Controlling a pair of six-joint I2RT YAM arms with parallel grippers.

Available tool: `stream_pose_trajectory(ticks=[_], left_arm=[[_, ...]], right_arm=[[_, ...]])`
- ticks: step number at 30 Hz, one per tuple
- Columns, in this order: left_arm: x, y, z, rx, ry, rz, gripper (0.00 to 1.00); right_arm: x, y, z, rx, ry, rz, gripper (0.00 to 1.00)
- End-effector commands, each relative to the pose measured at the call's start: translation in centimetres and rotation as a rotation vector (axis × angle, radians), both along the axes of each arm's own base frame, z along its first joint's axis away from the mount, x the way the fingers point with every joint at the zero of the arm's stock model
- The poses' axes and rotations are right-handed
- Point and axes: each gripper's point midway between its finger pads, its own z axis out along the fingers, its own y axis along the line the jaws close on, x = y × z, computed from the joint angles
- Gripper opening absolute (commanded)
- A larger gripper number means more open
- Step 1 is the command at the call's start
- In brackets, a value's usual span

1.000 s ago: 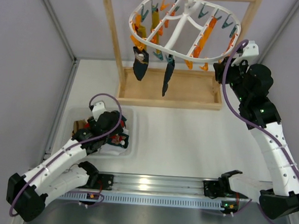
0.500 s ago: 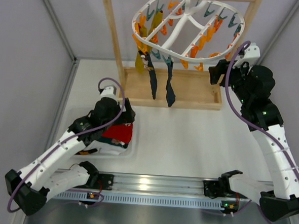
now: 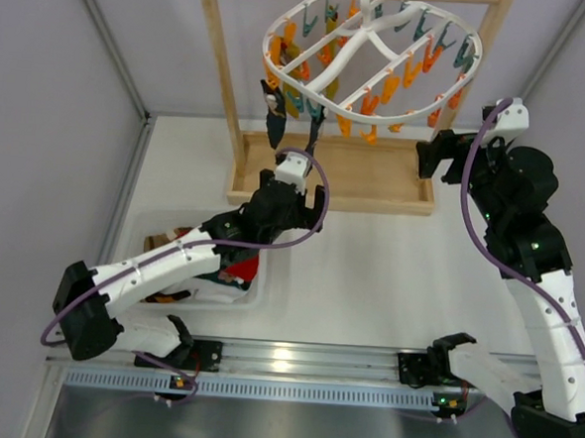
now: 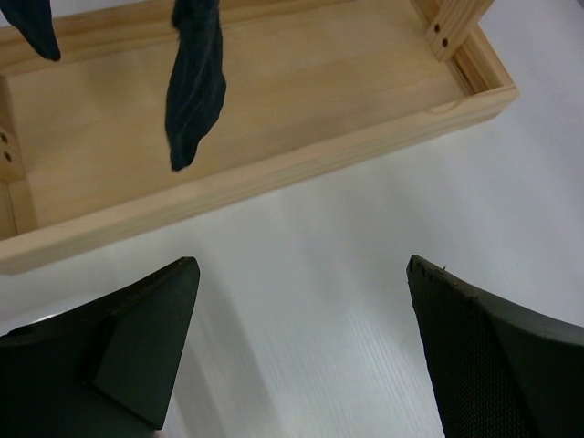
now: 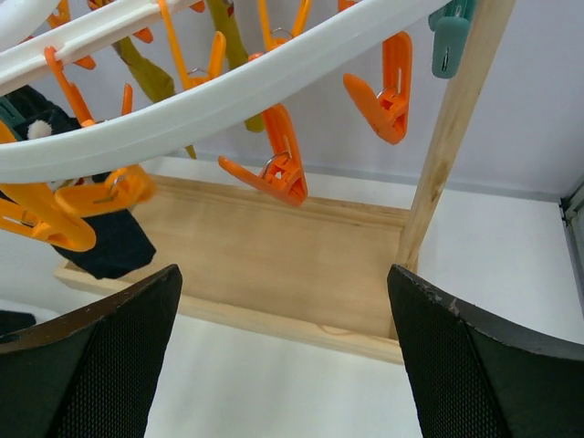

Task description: Remove the socks clipped to the hanger

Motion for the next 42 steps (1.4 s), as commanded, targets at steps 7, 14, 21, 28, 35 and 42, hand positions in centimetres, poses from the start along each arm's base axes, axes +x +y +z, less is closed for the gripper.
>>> stream_pose_trajectory(ticks=[7, 14, 21, 28, 35, 42], left_arm=[[8.8, 1.4, 1.5, -0.079, -0.203, 0.042, 0.99], [11.5, 1.4, 1.5, -0.084, -0.291, -0.033, 0.99], [12.9, -0.2, 1.8, -0.117, -0.294, -0.146, 0.81], [14.2, -1.0, 0.9, -0.141, -0.258, -0.127, 0.23], [13.7, 0.4, 0.5, -0.196, -0.221, 0.051, 0.0], [8.7, -4.4, 1.1, -0.081, -0.241, 0.156, 0.0]], right_arm=[[-0.3, -0.8, 0.7, -0.011, 0.002, -0.01, 0.9], [-0.3, 0.2, 0.6, -0.002, 0.006, 0.045, 0.9], [-0.6, 0.5, 0.7, -0.002, 0.001, 0.066, 0.9], [-1.0, 1.7, 1.1, 0.025, -0.005, 0.13, 0.89], [-3.9, 4.2, 3.6, 0.156, -0.067, 0.291, 0.88], [-5.7, 6.1, 5.8, 0.242, -0.083, 0.413, 0.85]])
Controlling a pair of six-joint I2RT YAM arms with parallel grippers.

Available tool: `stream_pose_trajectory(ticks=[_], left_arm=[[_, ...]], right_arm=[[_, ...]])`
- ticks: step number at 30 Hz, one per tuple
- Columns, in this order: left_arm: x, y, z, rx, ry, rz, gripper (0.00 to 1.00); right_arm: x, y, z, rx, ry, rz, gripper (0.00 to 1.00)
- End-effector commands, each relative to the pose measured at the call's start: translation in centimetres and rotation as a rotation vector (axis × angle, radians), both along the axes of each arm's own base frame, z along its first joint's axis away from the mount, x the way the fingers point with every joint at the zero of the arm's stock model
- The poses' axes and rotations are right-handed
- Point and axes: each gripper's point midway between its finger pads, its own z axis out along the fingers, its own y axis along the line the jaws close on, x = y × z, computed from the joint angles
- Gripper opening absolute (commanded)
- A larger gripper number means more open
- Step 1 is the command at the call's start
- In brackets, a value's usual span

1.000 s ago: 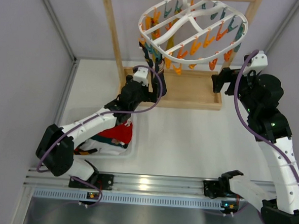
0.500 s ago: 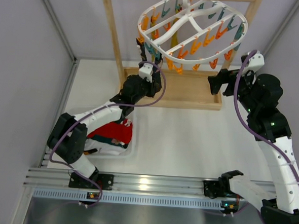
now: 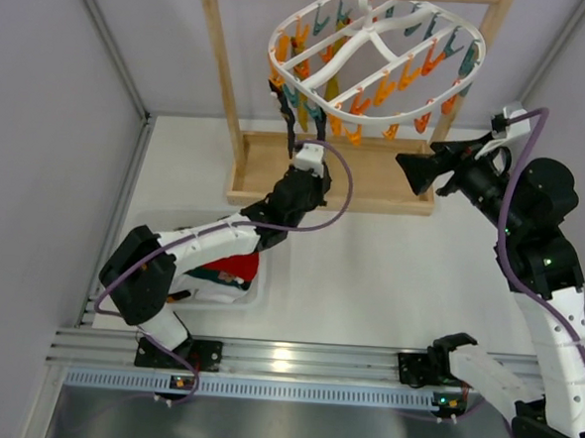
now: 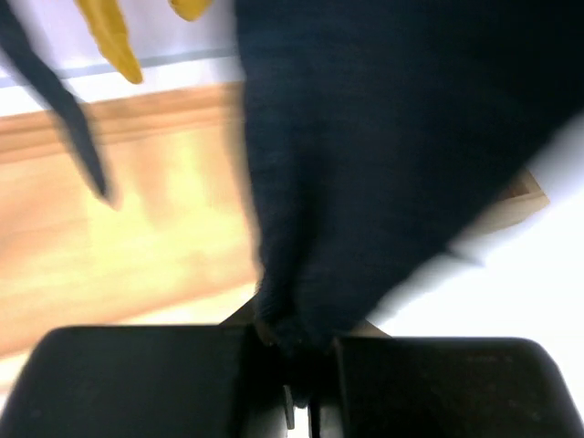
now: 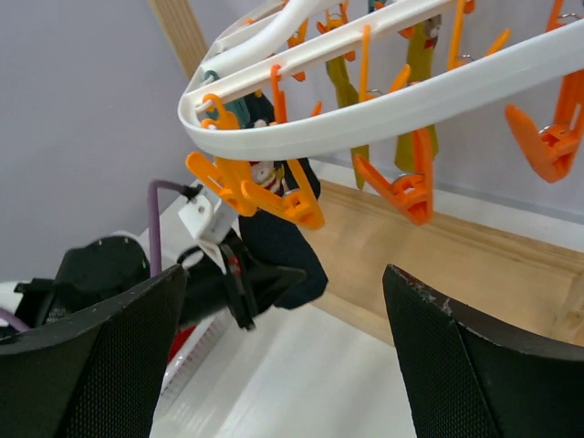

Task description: Remove the socks clipped to the hanger

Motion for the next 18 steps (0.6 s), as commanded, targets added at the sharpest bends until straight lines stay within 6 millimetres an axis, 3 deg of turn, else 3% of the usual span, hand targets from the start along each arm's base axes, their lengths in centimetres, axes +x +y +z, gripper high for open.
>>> stream_pose_trajectory(ticks=[1, 3, 7, 8, 18], left_arm=[[-1.7, -1.1, 3.9, 0.023, -0.081, 0.154, 0.0], [-2.8, -3.2, 3.9, 0.069, -0.07, 0.15, 0.0], [-3.3, -4.8, 3.8, 0.155, -0.074, 0.204, 0.0], [-3.3, -4.7, 4.2, 0.173, -0.083, 0.236, 0.0], [-4.8, -10.8, 4.1, 0.316, -0.12, 0.219, 0.0]], right_arm=[[-1.2, 0.7, 3.4, 0.074, -0.054, 0.061, 0.85], [-0.9, 0.8, 3.3, 0.07, -0.033, 0.059, 0.83], [-1.1, 1.2, 3.9, 0.046, -0.026, 0.054, 0.8], [-1.0, 1.8, 3.3, 0.018, -0.005, 0.066, 0.79], [-1.2, 4.9, 4.1, -0.132, -0.015, 0.044, 0.77]])
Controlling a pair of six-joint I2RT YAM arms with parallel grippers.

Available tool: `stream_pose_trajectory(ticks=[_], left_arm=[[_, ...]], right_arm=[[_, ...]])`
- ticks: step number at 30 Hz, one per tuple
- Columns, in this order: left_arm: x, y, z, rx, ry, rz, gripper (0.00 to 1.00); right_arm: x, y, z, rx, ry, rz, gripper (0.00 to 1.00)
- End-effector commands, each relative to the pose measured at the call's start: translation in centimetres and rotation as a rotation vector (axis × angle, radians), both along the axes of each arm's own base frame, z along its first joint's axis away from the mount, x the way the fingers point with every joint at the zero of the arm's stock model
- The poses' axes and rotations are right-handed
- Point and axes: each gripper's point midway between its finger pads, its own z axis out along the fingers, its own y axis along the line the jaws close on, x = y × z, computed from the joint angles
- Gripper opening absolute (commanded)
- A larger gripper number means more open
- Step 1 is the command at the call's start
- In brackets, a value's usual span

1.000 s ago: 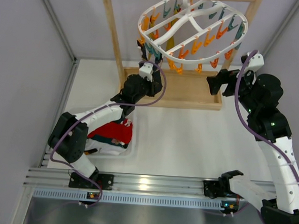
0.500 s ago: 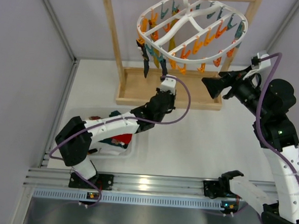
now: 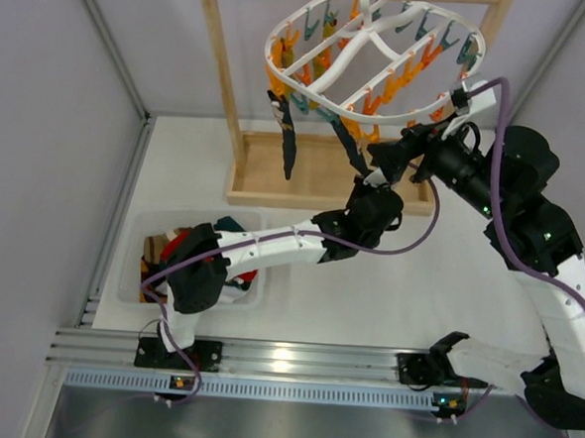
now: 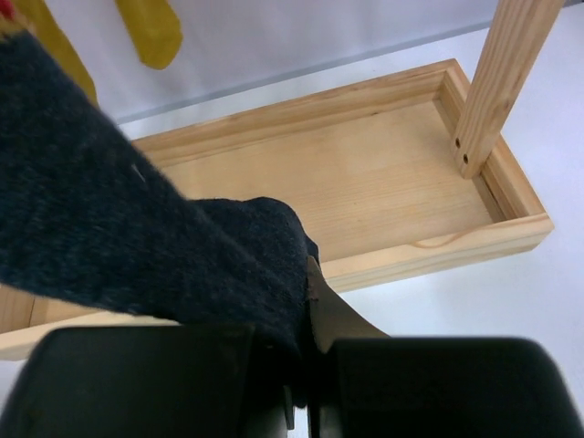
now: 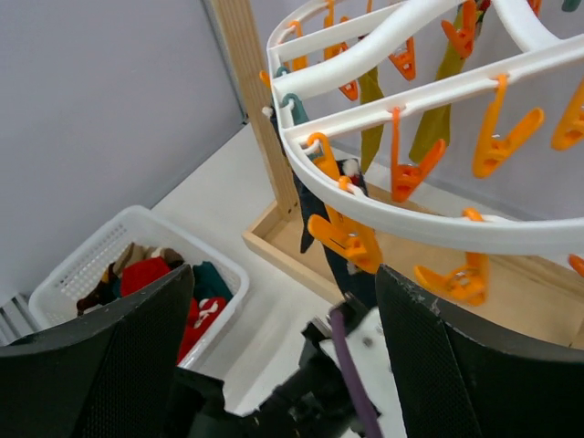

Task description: Remove the socks clipped to the hanger

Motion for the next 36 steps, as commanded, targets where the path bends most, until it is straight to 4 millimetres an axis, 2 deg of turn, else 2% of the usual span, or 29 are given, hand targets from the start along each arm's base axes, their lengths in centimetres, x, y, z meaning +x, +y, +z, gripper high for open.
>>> stream_pose_trajectory(ticks=[1, 4, 5, 9, 13, 15, 20, 21, 22, 24, 25, 26, 27, 28, 29, 31, 32, 33, 34, 36], left_arm=[[-0.7, -1.2, 0.6, 0.08, -0.016, 0.017, 0.0], [-1.1, -2.6, -0.4, 0.117, -0.017, -0.003, 0.0], [-1.3, -3.1, 0.1, 0.113, -0.024, -0.008, 0.0], [-1.8, -4.4, -0.3, 0.137, -0.03, -0.028, 0.0], [-2.0, -4.2, -0.6, 0.153, -0.034, -0.007, 0.0], [-1.9, -3.6, -0.5, 0.153, -0.036, 0.013, 0.0], [-1.0, -1.6, -1.7, 0.145, -0.007, 0.032, 0.0], [-0.8, -1.1, -1.0, 0.107, -0.003, 0.037, 0.0], [-0.7, -0.4, -1.9, 0.114, 0.013, 0.038, 0.0], [0.0, 0.7, -2.0, 0.07, 0.037, 0.035, 0.0], [0.0, 1.3, -1.4, 0.041, 0.043, 0.026, 0.0], [0.5, 2.4, -2.4, 0.048, 0.064, 0.03, 0.0], [0.7, 2.7, -2.8, 0.021, 0.083, 0.017, 0.0], [0.7, 3.4, -2.1, -0.002, 0.082, 0.019, 0.0], [1.2, 4.6, -2.9, 0.003, 0.095, 0.041, 0.0], [1.5, 5.7, -2.8, 0.004, 0.092, 0.065, 0.0], [1.7, 6.3, -2.6, 0.006, 0.09, 0.076, 0.0], [1.7, 6.5, -2.8, 0.014, 0.091, 0.082, 0.0], [1.7, 6.7, -2.8, 0.012, 0.089, 0.088, 0.0], [1.4, 7.2, -2.7, 0.004, 0.088, 0.094, 0.0]], right_arm=[[-0.4, -0.2, 0.8, -0.06, -0.03, -0.035, 0.77], [0.5, 0.2, 0.4, -0.094, -0.02, -0.067, 0.77], [0.8, 0.9, -0.1, -0.119, -0.015, -0.061, 0.77], [1.8, 1.8, -0.8, -0.176, -0.017, -0.1, 0.77], [1.9, 2.9, -0.7, -0.187, -0.031, -0.092, 0.76], [2.1, 3.4, -0.9, -0.192, -0.031, -0.087, 0.76], [2.2, 5.2, -1.1, -0.188, -0.03, -0.05, 0.76], [2.3, 5.4, -0.9, -0.187, -0.034, -0.055, 0.77], [2.5, 6.1, -1.3, -0.201, -0.029, -0.048, 0.77], [2.8, 6.5, -1.2, -0.205, -0.031, -0.052, 0.77], [2.9, 6.6, -1.2, -0.204, -0.03, -0.057, 0.77], [3.2, 6.9, -1.5, -0.207, -0.026, -0.056, 0.77], [3.4, 7.0, -1.4, -0.202, -0.025, -0.066, 0.77], [3.8, 7.3, -1.6, -0.199, -0.021, -0.072, 0.77], [4.2, 7.4, -1.7, -0.201, -0.015, -0.092, 0.77], [4.5, 7.8, -1.3, -0.197, -0.018, -0.113, 0.76], [5.1, 8.5, -2.1, -0.218, -0.006, -0.122, 0.76], [5.4, 8.4, -1.7, -0.218, -0.012, -0.154, 0.75], [5.5, 9.5, -2.3, -0.238, -0.006, -0.153, 0.75], [6.0, 9.4, -1.8, -0.232, -0.012, -0.221, 0.73]])
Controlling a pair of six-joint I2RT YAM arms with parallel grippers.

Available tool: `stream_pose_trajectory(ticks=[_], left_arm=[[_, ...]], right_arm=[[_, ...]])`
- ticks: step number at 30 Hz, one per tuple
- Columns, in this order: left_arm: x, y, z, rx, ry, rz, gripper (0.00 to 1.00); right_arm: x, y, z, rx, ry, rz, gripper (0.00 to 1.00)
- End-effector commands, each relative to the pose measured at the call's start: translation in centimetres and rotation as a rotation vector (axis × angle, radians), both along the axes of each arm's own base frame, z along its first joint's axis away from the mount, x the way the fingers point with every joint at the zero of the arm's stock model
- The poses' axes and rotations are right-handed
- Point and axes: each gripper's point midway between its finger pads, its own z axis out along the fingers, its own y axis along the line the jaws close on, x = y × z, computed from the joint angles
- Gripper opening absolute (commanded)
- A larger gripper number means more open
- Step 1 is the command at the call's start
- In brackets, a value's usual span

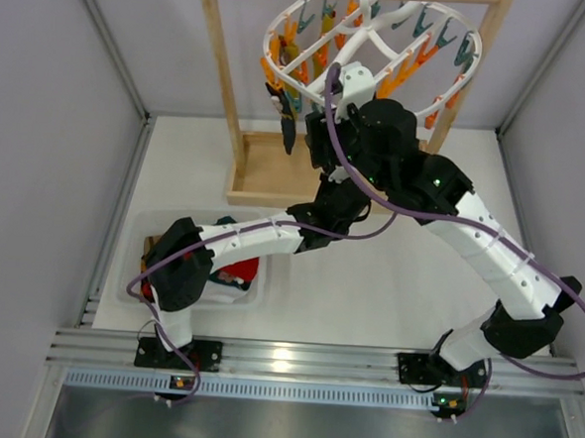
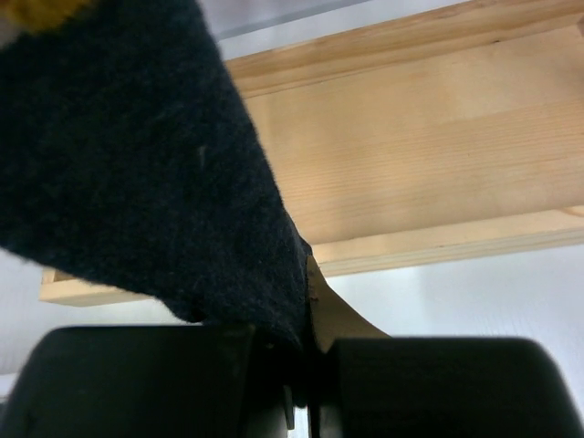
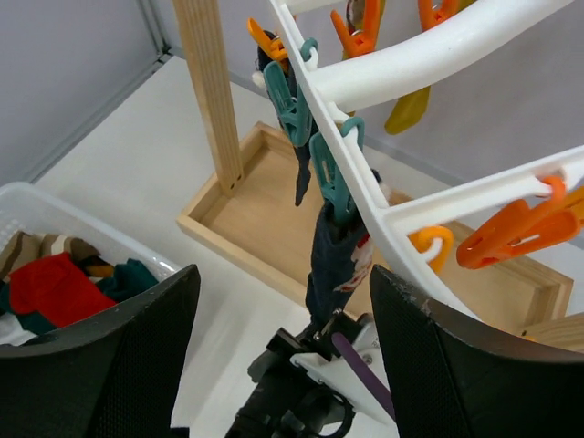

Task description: Remove the socks clipped to the hanger

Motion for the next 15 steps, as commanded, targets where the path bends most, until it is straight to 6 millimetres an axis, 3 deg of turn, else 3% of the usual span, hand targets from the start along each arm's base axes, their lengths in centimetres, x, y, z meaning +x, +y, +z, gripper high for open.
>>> stream_pose_trajectory(ticks=[1, 8, 15], left_arm=[[-1.0, 0.3, 2.1, -0.084, -0.023, -0.005, 0.0], [-1.8, 1.7, 3.0, -0.122, -0.039, 0.027, 0.0], [-2.3, 0.2, 3.2, -0.134, -0.032, -0.017, 0.0]], right_arm=[[0.4, 0.5, 2.5, 0.047, -0.063, -0.109, 0.71], [2.2, 0.4, 0.9, 0.011, -0.073, -0.317, 0.68], [3.7, 0.6, 0.5, 0.025, -0.113, -0.434, 0.68]])
